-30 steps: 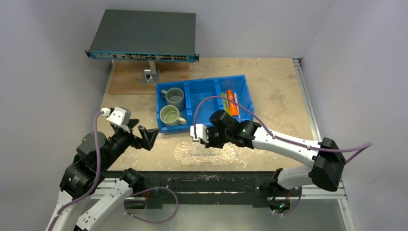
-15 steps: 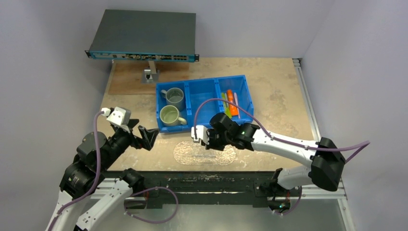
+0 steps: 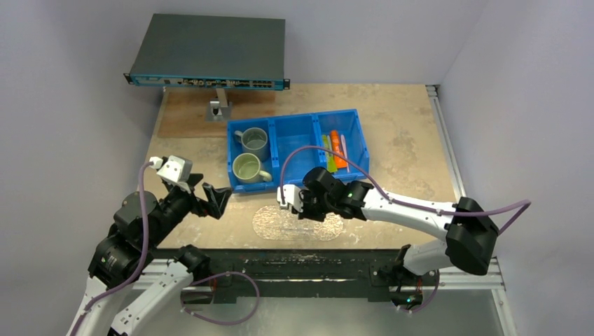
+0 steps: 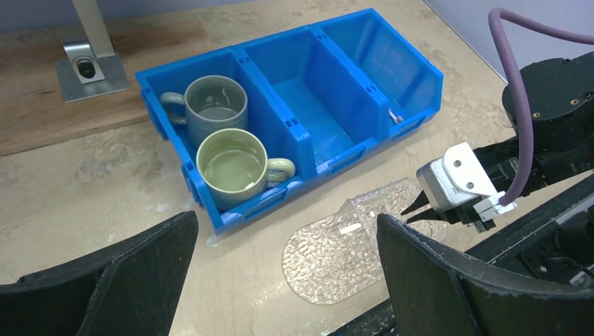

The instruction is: Prepare toiletry sets of a toothbrush and toothpaste on the tray

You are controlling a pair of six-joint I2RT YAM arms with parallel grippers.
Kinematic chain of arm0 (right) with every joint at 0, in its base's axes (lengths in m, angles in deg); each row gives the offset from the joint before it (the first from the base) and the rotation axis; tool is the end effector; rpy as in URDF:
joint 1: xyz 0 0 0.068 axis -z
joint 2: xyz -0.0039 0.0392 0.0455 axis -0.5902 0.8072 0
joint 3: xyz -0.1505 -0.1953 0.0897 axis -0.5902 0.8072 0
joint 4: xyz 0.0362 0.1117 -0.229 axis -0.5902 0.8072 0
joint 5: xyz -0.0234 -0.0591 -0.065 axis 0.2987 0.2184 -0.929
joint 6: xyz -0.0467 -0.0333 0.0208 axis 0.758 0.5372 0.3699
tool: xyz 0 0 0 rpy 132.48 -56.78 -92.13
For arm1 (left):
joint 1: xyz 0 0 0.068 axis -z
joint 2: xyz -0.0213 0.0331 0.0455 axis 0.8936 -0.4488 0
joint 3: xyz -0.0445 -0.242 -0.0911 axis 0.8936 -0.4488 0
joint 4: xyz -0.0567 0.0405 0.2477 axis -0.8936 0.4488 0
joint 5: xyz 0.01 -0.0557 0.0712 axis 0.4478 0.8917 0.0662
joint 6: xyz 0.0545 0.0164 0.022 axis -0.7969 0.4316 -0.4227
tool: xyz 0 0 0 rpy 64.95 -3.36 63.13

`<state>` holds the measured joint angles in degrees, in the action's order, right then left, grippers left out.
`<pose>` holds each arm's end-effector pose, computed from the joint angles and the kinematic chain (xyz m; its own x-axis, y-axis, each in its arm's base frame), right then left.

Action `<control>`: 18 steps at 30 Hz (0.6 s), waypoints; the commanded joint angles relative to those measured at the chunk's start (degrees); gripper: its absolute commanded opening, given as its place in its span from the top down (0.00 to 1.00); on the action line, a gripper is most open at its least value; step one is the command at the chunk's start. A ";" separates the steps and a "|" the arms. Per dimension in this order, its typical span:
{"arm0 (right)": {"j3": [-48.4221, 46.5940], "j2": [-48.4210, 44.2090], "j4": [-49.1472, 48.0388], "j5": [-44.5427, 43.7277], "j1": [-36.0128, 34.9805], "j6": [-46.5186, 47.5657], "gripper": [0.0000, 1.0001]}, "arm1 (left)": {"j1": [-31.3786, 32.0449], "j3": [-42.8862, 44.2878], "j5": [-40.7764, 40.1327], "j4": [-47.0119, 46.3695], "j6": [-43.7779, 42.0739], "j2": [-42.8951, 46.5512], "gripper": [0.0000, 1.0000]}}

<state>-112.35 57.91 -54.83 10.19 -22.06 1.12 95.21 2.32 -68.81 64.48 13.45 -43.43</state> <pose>0.1451 0.2509 0.2163 0.0476 -0.7577 -0.6509 -0.9831 0.0800 -0.1650 0.0643 -0.0364 0.3649 -0.2818 -0.1076 -0.9534 0.4151 0.8822 -0.2222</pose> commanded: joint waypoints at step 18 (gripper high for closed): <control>0.85 -0.87 0.25 1.49 -0.47 1.00 1.00 | -0.42 -0.03 -0.25 -1.75 -0.55 -0.26 0.00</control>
<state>-111.76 58.74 -54.87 10.52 -22.09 1.28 95.21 2.32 -68.81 64.48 13.45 -43.43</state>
